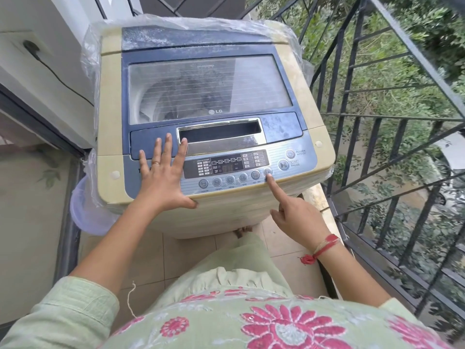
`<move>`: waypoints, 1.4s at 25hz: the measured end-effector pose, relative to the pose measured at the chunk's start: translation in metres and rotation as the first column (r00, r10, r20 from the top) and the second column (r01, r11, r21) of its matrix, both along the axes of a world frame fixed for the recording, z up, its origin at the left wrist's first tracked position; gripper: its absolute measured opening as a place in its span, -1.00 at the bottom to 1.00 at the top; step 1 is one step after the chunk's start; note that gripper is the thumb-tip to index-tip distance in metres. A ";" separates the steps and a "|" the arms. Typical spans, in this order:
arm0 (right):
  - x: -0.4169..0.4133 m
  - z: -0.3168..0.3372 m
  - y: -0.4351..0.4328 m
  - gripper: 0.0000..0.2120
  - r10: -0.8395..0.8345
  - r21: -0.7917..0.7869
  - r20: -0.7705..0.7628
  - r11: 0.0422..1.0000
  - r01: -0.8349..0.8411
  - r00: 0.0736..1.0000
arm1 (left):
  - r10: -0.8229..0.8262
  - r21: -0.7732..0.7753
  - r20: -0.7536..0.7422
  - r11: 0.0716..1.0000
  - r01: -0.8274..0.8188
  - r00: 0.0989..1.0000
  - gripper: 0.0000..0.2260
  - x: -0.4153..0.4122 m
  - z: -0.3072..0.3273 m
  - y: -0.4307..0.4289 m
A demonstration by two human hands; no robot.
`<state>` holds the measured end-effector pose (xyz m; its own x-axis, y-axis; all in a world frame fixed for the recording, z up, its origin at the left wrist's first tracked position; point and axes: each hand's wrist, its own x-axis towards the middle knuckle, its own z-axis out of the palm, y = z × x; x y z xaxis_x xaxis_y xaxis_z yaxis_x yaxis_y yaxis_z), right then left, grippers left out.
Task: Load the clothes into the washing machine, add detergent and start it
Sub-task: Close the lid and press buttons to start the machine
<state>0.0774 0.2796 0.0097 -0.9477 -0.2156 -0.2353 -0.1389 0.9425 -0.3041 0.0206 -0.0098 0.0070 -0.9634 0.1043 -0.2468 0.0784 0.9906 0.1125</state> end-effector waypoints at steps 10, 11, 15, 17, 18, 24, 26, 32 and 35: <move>-0.005 0.003 -0.003 -0.21 -0.096 -0.330 0.180 0.931 0.153 0.979 | 0.010 0.017 -0.001 1.000 -0.010 1.000 0.30 0.001 0.002 0.001; -0.005 0.004 0.000 -0.21 -0.055 -0.143 0.082 0.987 0.066 0.995 | 0.010 0.017 -0.001 1.000 -0.010 1.000 0.31 0.001 0.003 0.001; -0.012 0.009 -0.001 -0.30 0.049 0.219 -0.066 0.975 -0.034 0.997 | 0.010 0.017 0.001 1.000 -0.010 1.000 0.31 0.000 0.003 0.000; -0.013 0.008 -0.007 -0.31 0.075 0.279 -0.079 0.959 -0.051 0.994 | 0.010 0.019 0.001 1.000 -0.010 1.000 0.31 0.000 0.003 0.001; -0.012 0.007 -0.009 -0.32 0.083 0.281 -0.089 0.958 -0.055 0.993 | 0.012 0.018 0.002 1.000 -0.012 1.000 0.31 0.000 0.003 0.001; 0.010 -0.009 0.002 -0.68 -0.006 -0.027 -0.288 1.000 -0.002 0.958 | 0.020 0.016 0.006 1.000 -0.020 1.000 0.30 0.000 0.002 0.002; 0.017 -0.016 0.008 -0.73 -0.058 -0.075 -0.309 0.997 0.037 0.949 | 0.020 0.014 0.005 1.000 -0.020 1.000 0.30 0.000 0.001 0.003; 0.009 -0.020 0.023 -0.76 -0.242 -0.112 -0.275 0.969 0.219 0.931 | 0.023 0.013 0.006 1.000 -0.023 1.000 0.33 0.000 0.000 0.004; 0.005 -0.018 0.019 -0.71 -0.264 -0.180 -0.287 0.959 0.219 0.921 | 0.031 0.014 0.006 0.999 -0.031 0.999 0.34 0.000 -0.001 0.005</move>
